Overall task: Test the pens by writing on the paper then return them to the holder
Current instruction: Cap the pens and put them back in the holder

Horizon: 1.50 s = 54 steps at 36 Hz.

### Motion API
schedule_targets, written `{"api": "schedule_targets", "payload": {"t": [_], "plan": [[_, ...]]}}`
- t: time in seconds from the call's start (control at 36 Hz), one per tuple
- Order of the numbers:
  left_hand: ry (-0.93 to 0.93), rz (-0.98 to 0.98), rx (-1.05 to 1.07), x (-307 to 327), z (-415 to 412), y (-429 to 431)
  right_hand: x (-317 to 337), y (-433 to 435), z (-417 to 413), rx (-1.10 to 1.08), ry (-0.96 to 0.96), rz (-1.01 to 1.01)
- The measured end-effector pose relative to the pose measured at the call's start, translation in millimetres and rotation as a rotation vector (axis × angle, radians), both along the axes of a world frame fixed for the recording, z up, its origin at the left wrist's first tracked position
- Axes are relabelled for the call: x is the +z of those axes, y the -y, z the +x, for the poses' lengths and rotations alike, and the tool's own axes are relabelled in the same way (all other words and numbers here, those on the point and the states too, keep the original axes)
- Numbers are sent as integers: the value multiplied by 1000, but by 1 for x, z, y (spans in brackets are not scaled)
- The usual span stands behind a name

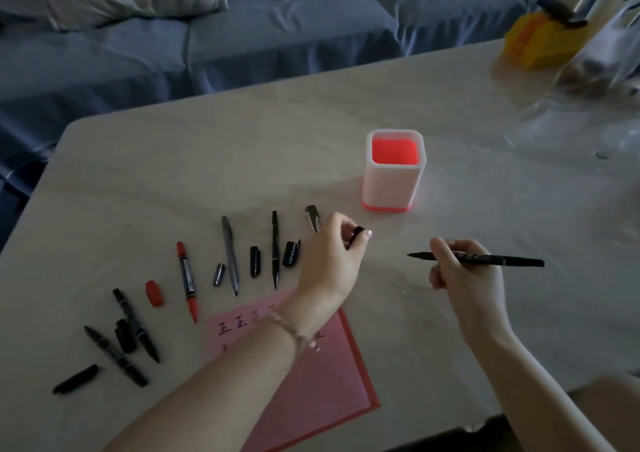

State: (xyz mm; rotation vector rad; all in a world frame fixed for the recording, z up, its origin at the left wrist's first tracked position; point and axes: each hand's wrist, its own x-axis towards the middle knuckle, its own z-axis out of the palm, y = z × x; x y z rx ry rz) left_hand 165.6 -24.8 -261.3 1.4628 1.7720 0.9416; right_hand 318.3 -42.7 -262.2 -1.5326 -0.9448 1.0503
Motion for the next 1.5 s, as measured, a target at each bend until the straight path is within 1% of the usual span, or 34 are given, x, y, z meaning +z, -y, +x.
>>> {"api": "schedule_targets", "payload": {"t": [0.03,0.06,0.08,0.14,0.19,0.28,0.33,0.44,0.58,0.72,0.86,0.94,1.06,1.14,1.25,1.36,1.39,1.44,1.5], "plan": [[143,-24,22,6,-3,9,2,1,-1,10,-1,13],[238,-49,30,10,-8,19,4,1,-3,28,-11,25],[278,-68,23,12,-13,29,7,3,-6,50,-26,32],[269,-75,-11,13,-26,49,13,7,-14,101,-79,35],[253,-77,-33,10,-41,66,19,12,-23,154,-196,35],[254,-77,0,6,-61,85,27,19,-36,257,-372,-20],[266,-68,31,6,-71,92,30,23,-45,306,-412,-63],[284,-39,42,11,-84,101,36,30,-63,374,-404,-73],[302,3,27,22,-89,104,40,37,-78,395,-372,-86],[351,49,-50,31,-85,108,42,39,-83,439,-337,-80],[317,62,-111,34,-83,112,45,45,-89,490,-241,-103],[295,89,-128,38,-80,116,47,48,-93,482,-173,-80],[319,117,-159,45,-75,120,52,50,-94,470,-156,-19],[385,75,-168,49,-74,122,55,51,-93,487,-134,43],[494,-36,-195,56,-70,121,55,53,-89,538,-120,105],[655,-232,-231,62,-69,114,48,53,-84,517,-138,121],[667,-267,-232,63,-68,111,48,52,-83,502,-156,113],[588,-271,-240,65,-64,106,43,51,-83,452,-205,88],[464,-208,-252,64,-58,100,36,52,-84,422,-306,25]]}}
